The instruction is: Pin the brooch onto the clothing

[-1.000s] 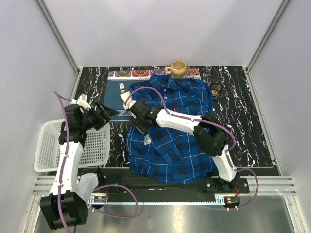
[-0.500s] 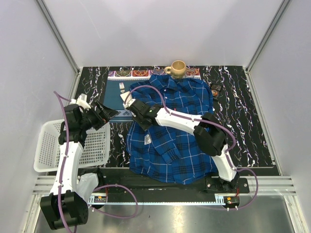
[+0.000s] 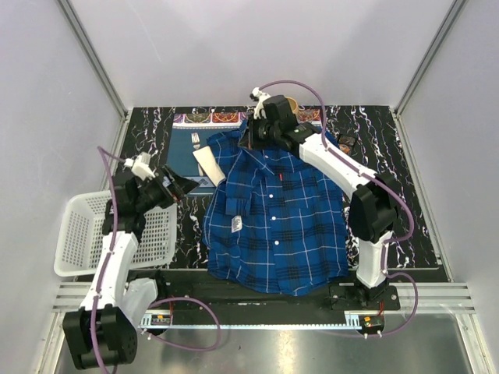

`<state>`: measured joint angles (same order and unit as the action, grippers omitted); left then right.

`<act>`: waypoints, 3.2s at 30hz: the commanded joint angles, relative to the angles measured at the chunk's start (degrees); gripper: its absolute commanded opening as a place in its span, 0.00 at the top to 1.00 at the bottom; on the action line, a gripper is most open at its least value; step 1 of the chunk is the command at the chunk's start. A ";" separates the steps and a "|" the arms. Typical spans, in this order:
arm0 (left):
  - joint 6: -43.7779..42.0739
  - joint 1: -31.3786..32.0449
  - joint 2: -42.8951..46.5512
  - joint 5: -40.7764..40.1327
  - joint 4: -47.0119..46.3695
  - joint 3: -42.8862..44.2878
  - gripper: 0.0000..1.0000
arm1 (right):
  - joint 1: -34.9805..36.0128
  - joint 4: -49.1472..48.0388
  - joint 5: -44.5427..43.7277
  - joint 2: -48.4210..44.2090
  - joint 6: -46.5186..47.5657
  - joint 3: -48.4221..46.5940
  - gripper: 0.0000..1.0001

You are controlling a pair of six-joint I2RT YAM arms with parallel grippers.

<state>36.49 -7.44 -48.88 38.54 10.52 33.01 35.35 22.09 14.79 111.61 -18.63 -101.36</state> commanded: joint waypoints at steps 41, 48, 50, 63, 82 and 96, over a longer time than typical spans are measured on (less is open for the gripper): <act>-15.21 28.71 -38.84 -6.11 -11.27 17.25 0.74 | -8.02 -12.51 9.47 3.35 -11.69 4.59 1.00; -21.88 12.32 -24.09 -1.28 7.12 24.62 1.00 | -8.02 -13.21 14.21 2.12 -10.64 2.32 0.79; -23.04 7.55 -17.93 -0.84 13.51 27.09 1.00 | -8.02 -12.77 17.99 2.12 -10.20 1.17 0.55; -45.98 -16.19 -19.21 -34.83 41.24 63.46 1.00 | -7.06 6.03 23.98 -6.40 11.94 7.21 0.16; -55.55 -18.22 -48.75 -49.26 32.99 76.59 1.00 | -2.04 14.39 25.91 -9.83 22.50 17.95 0.17; -52.23 -18.84 -36.21 -15.46 38.41 65.25 0.01 | 18.51 12.73 12.64 -17.48 31.02 23.40 0.14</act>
<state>-19.00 -26.04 -93.91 6.46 48.07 99.48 47.64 37.71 32.32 98.72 8.93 -79.59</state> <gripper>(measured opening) 0.985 0.896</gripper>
